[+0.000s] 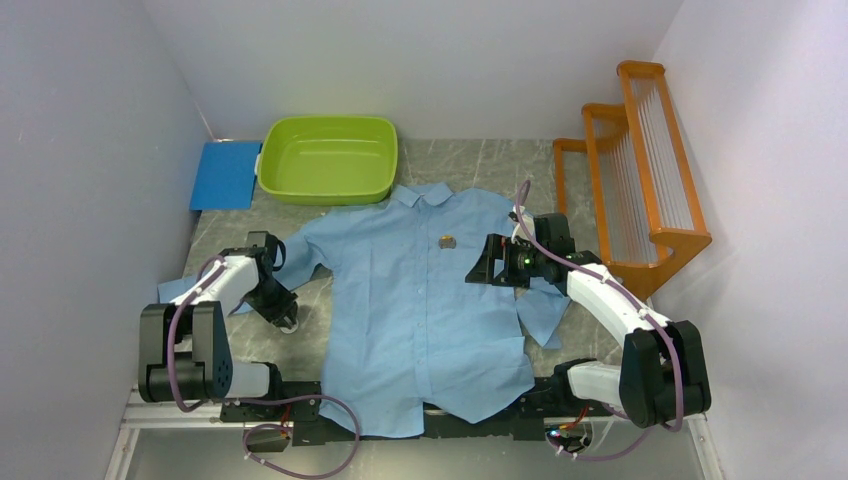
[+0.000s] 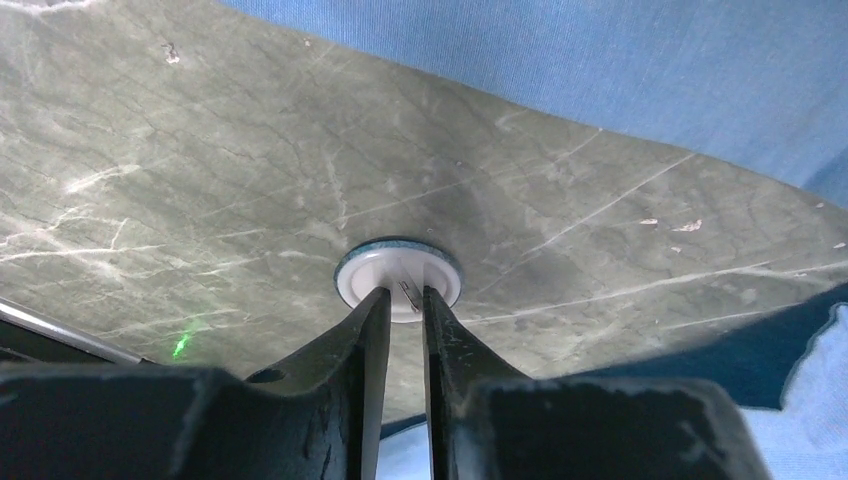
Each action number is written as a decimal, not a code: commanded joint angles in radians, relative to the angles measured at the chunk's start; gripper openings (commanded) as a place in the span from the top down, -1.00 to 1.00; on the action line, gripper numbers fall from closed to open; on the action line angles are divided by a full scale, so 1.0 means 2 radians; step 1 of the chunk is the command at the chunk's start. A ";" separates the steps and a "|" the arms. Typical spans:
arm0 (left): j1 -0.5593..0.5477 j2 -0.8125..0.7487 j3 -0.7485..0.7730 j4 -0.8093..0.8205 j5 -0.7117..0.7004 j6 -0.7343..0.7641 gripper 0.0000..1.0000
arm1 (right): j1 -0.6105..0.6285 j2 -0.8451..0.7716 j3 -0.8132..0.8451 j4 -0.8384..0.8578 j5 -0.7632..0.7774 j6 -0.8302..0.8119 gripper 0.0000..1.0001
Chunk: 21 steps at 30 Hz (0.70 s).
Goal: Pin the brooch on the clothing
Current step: Pick up the brooch from the center of the board.
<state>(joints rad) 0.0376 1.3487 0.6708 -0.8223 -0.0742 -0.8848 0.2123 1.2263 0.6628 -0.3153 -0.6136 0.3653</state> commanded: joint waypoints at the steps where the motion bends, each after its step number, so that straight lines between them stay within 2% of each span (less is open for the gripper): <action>1: -0.002 0.029 -0.004 0.020 -0.019 -0.005 0.52 | 0.000 -0.016 0.015 -0.003 0.005 -0.011 -0.98; 2: -0.002 0.033 -0.004 0.022 -0.018 -0.003 0.55 | 0.000 -0.016 0.015 -0.003 0.005 -0.011 -0.98; 4: -0.002 0.037 -0.001 0.027 -0.013 0.002 0.86 | 0.000 -0.017 0.015 -0.004 0.006 -0.011 -0.98; 5: -0.002 0.037 0.000 0.029 -0.011 0.003 0.94 | 0.000 -0.018 0.015 -0.004 0.006 -0.010 -0.98; 16: -0.016 -0.053 0.024 0.028 0.031 0.068 0.95 | 0.000 -0.021 0.020 0.009 -0.019 0.005 -1.00; 21: -0.066 -0.098 0.047 0.039 0.049 0.089 0.95 | 0.000 -0.023 0.021 0.021 -0.035 0.015 -1.00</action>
<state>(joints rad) -0.0307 1.2232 0.7048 -0.7864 -0.0223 -0.7647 0.2123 1.2095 0.6628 -0.3275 -0.6388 0.3756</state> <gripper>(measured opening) 0.032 0.997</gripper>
